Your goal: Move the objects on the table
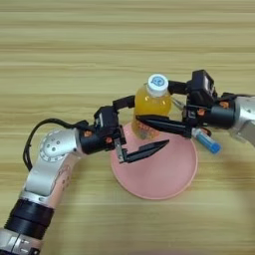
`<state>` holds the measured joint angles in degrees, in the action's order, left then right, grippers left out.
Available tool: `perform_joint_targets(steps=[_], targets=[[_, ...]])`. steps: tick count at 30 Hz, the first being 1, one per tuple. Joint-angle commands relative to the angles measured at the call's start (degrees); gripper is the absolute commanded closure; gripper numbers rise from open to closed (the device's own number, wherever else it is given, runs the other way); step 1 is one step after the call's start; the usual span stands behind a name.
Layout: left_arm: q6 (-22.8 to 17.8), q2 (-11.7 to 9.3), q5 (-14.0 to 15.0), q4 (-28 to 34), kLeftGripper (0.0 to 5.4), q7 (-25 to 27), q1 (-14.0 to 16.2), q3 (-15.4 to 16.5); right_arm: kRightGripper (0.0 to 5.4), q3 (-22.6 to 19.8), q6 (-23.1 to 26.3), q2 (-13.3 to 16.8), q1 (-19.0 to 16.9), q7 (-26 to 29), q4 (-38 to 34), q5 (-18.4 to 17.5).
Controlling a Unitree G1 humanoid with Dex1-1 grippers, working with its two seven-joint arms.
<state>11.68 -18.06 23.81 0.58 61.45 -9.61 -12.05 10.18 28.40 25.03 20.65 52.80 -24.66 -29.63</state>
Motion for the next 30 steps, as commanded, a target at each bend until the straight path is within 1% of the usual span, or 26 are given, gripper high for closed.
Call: perform_joint_targets(steps=[1, 3, 8, 15, 17, 21, 30], targets=[[0.1, -0.1, -0.8, 0.6, 0.7, 0.2, -0.2, -0.2, 1.83, 0.0, -0.4, 0.3, 0.2, -0.3, -1.2, -0.4], [0.1, -0.2, -0.7, 0.8, 0.9, 0.3, -0.1, -0.2, 1.83, 0.0, -0.5, 0.6, -0.1, -0.2, -1.3, -0.3], [0.0, -0.2, -0.5, 1.1, 1.21, 0.2, 0.0, -0.2, 1.83, 0.4, -0.8, 1.1, -0.6, 0.2, -1.3, 0.1], [-0.1, -0.1, -0.6, 1.1, 1.88, 0.0, -0.1, -0.5, 1.83, 0.9, -1.7, 2.3, -1.2, 1.5, -0.6, 0.8], [-0.1, 0.0, -0.7, 1.1, 1.98, -0.1, -0.1, -0.5, 1.83, 1.0, -1.9, 2.7, -1.4, 1.9, -0.4, 1.1], [0.0, 0.1, -0.9, 1.2, 2.0, -0.1, -0.1, -0.6, 1.83, 1.3, -2.5, 3.1, -1.5, 2.0, 0.3, 1.7], [0.1, 0.2, -1.1, 1.2, 2.0, -0.2, 0.0, -0.5, 1.83, 2.3, -3.4, 3.0, -1.2, 1.7, 1.9, 2.9]])
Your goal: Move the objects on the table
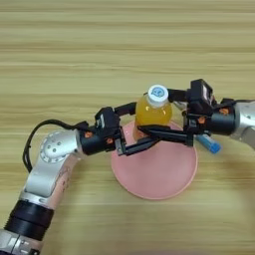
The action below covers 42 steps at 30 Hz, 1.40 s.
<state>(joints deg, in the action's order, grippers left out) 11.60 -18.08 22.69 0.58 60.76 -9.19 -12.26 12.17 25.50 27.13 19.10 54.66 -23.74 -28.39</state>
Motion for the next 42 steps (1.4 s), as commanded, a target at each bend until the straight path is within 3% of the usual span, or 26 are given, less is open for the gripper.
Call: perform_joint_targets(steps=[1, 25, 36, 42], targets=[[0.2, 0.3, 0.1, 1.2, 2.0, 0.5, -0.5, -0.3, 1.83, 0.4, -0.5, 0.9, 0.3, -0.2, 1.0, 1.7], [0.6, 1.0, 0.1, -0.6, 2.0, 0.7, -2.0, 0.0, 1.83, 0.7, -1.7, 1.1, 0.8, 0.2, 2.6, 1.5], [1.6, 2.7, -0.3, -3.4, 2.0, -1.0, -3.1, 1.7, 0.33, -1.2, -3.4, 1.0, 0.0, 1.1, 4.1, 0.8], [2.5, 3.7, -0.5, -5.0, 2.0, -3.5, -4.1, 3.7, 0.0, -5.2, -4.9, 0.8, -1.4, 1.6, 3.3, -1.7]])
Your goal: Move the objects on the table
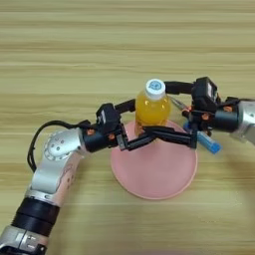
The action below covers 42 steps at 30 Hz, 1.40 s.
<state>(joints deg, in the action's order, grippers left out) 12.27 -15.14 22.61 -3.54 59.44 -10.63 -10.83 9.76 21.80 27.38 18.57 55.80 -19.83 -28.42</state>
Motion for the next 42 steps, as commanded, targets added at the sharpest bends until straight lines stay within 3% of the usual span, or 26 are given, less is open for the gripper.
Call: perform_joint_targets(steps=[1, 7, 15, 19, 23, 31, 35, 38, 42], targets=[[2.1, 1.2, -0.7, -1.5, 2.0, -3.4, -3.2, 3.1, 0.0, -3.8, -1.3, 0.4, -1.1, 0.2, -0.7, -2.2], [3.7, 3.5, -2.4, -6.3, 2.0, -12.6, -7.5, 8.2, 0.0, -8.6, -2.5, -0.4, -2.0, -2.2, 1.9, -3.4], [6.6, 4.7, -9.0, -19.4, 2.02, -29.0, -14.8, 14.9, 0.0, -10.6, -4.1, -1.6, -1.9, -5.7, 6.8, -2.2], [7.1, 5.6, -13.8, -26.4, 2.02, -37.6, -17.3, 15.5, 0.0, -10.5, -4.4, -2.1, -0.6, -6.8, 7.3, -1.8], [9.1, 6.3, -16.7, -32.1, 2.02, -43.1, -18.1, 15.7, 0.0, -10.5, -4.6, -2.3, -0.4, -7.3, 6.8, -1.8], [10.5, 7.7, -18.7, -37.1, 2.02, -45.4, -17.3, 14.6, 0.0, -11.5, -5.5, -3.8, 0.6, -11.7, 7.1, -0.4], [10.9, 7.8, -18.7, -37.5, 2.02, -45.2, -16.8, 14.5, 0.0, -12.0, -8.9, -7.0, 3.1, -20.8, 15.6, 6.1], [11.1, 7.8, -18.7, -37.7, 2.02, -45.3, -16.6, 14.5, 0.0, -11.5, -15.4, -8.0, 3.8, -24.9, 20.3, 12.1], [11.1, 7.9, -18.5, -37.8, 2.02, -45.1, -16.3, 14.5, 0.0, -12.5, -22.3, -11.5, 3.8, -30.3, 26.5, 15.4]])
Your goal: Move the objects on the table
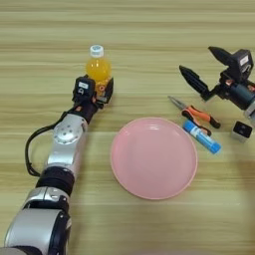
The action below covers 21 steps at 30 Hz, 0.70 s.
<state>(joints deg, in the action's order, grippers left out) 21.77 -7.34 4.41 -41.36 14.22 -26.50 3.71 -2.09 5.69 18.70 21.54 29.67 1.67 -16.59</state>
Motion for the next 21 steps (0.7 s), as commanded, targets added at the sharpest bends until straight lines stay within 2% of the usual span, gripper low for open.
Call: perform_joint_targets(steps=[1, 6, 9, 15, 21], targets=[[1.6, 0.1, -0.2, 0.1, 2.02, 0.2, -0.4, 0.0, 0.0, -0.6, -7.6, -3.4, 0.7, -5.0, 6.2, 4.2], [1.6, 0.1, -0.1, 0.4, 2.02, 0.1, -0.1, 0.1, 0.0, -1.7, -13.0, -5.5, 0.8, -8.1, 11.9, 5.8], [1.6, 0.2, 0.0, 0.7, 2.02, 0.0, 0.2, 0.1, 0.0, -2.9, -14.6, -6.4, 1.1, -9.0, 14.7, 5.2], [1.5, 0.5, -0.2, 0.8, 2.02, 0.2, 1.8, -0.3, 0.0, -3.3, -18.0, -6.2, 1.5, -8.7, 18.2, 5.9], [1.1, 0.6, -0.6, 1.2, 2.02, 0.3, 3.4, -0.7, 0.0, -3.6, -19.0, -6.2, 1.8, -8.8, 19.1, 5.7]])
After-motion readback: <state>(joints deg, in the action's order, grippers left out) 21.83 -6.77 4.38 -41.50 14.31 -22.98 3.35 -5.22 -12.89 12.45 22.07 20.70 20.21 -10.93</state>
